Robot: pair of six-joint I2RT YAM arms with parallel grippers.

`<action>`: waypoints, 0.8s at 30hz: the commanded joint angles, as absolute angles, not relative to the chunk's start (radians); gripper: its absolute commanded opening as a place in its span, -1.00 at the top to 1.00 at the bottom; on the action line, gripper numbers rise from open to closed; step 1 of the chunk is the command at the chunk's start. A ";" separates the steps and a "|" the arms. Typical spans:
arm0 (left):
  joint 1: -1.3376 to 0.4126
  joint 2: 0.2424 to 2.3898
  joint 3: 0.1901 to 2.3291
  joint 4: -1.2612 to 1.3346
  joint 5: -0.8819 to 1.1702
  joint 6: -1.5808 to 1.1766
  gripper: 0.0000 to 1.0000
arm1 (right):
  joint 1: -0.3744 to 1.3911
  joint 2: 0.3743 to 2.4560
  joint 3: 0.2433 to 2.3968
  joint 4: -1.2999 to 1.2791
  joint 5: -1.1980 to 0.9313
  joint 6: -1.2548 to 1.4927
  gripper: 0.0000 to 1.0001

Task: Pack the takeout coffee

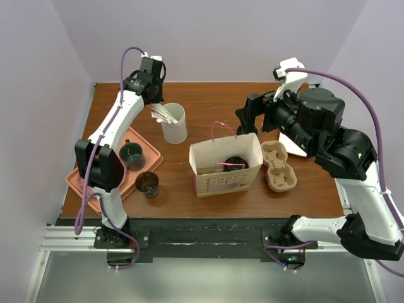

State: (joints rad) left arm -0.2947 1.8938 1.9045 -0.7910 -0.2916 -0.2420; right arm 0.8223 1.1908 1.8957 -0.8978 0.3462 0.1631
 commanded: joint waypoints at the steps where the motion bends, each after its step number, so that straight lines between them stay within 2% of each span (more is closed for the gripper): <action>1: -0.291 1.841 1.960 -0.778 -0.285 -0.239 1.00 | 0.818 1.181 1.913 -0.864 0.342 0.158 -0.97; 20: -0.291 1.793 1.981 -0.810 -0.264 -0.265 1.00 | 0.818 1.206 1.931 -0.854 0.316 0.156 -0.97; 22: -0.291 1.799 1.977 -0.828 -0.230 -0.278 0.91 | 0.818 1.203 1.925 -0.848 0.308 0.160 -0.96; 24: -0.302 1.795 1.959 -0.854 -0.213 -0.282 0.64 | 0.818 1.203 1.924 -0.853 0.308 0.158 -0.96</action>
State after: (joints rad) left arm -0.2947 1.8339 1.9591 -0.8307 -0.2661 -0.2573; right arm 0.8223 1.2064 1.9053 -0.8928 0.3229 0.1631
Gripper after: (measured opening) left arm 0.081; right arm 0.983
